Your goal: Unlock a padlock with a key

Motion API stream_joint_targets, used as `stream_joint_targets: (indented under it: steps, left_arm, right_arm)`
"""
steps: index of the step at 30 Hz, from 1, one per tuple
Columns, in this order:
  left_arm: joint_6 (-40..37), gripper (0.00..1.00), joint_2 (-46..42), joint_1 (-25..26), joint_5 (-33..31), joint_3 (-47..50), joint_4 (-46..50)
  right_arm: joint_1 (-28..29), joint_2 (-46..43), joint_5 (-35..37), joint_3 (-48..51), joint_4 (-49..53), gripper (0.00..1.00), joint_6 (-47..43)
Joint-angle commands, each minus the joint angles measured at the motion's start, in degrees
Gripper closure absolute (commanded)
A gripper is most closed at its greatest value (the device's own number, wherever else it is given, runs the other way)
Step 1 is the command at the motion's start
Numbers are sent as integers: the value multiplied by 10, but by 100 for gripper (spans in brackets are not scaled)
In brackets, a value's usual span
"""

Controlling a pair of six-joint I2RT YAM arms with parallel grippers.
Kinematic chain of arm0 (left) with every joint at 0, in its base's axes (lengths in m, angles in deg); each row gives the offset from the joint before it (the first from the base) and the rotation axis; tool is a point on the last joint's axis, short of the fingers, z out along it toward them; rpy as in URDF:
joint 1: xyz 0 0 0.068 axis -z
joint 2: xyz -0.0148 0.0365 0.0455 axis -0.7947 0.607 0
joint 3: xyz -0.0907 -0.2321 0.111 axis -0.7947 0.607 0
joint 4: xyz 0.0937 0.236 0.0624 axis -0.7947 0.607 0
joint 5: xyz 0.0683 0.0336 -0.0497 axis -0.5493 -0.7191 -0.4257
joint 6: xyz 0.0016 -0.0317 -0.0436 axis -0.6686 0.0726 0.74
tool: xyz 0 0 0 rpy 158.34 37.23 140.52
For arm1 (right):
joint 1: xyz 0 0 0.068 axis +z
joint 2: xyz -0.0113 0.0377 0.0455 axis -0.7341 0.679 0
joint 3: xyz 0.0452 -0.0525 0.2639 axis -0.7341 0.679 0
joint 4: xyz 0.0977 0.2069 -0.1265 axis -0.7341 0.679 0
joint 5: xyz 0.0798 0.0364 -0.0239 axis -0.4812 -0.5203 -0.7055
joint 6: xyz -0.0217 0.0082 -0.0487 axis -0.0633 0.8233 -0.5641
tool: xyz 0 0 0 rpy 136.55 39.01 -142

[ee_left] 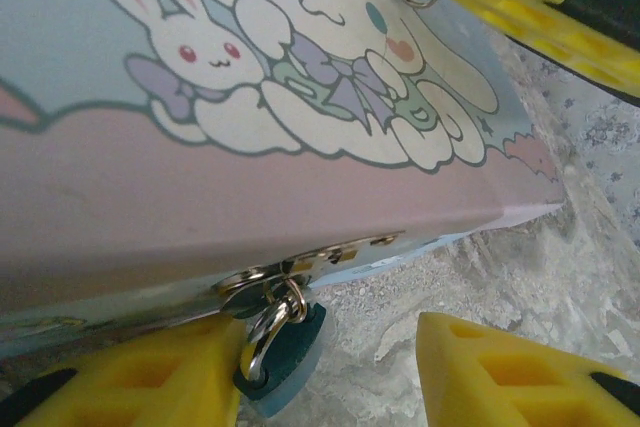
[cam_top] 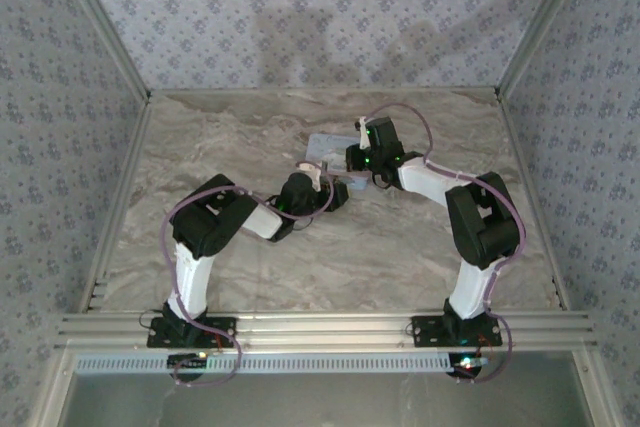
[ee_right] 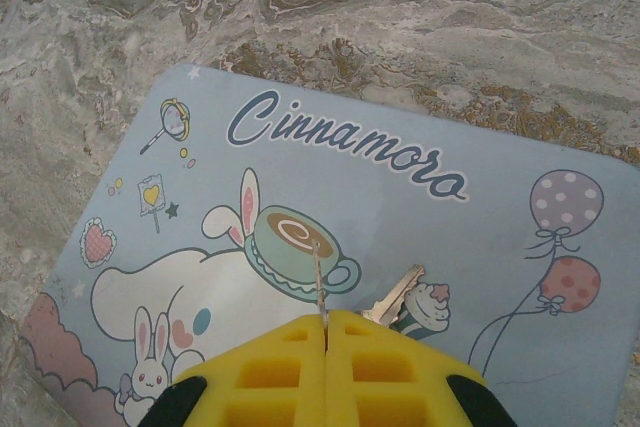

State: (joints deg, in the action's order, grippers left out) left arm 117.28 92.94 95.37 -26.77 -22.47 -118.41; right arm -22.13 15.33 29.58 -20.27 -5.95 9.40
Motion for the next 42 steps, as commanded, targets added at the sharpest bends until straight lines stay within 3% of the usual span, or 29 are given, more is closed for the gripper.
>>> stream_joint_targets:
  steps: [1,5,12,14,21,31,36,42]
  left_arm:
    - [27,53,39,7,21,28,129]
    - [29,53,41,11,14,30,134]
    - [37,68,50,10,4,22,139]
    - [38,69,53,9,1,19,145]
    - [63,49,62,9,17,-2,171]
    - [92,50,60,16,38,19,134]
    - [111,54,58,18,39,52,67]
    - [110,45,56,26,22,73,17]
  right_arm:
    - [-5,-6,13,15,28,100,7]
    - [-5,-7,13,16,27,100,7]
    - [-4,-8,13,18,22,100,10]
    - [-4,-9,13,18,23,100,10]
    - [-5,-9,13,21,21,100,10]
    - [-3,-10,13,22,19,100,11]
    - [-4,-10,14,23,18,100,12]
    - [-3,-10,15,26,17,100,13]
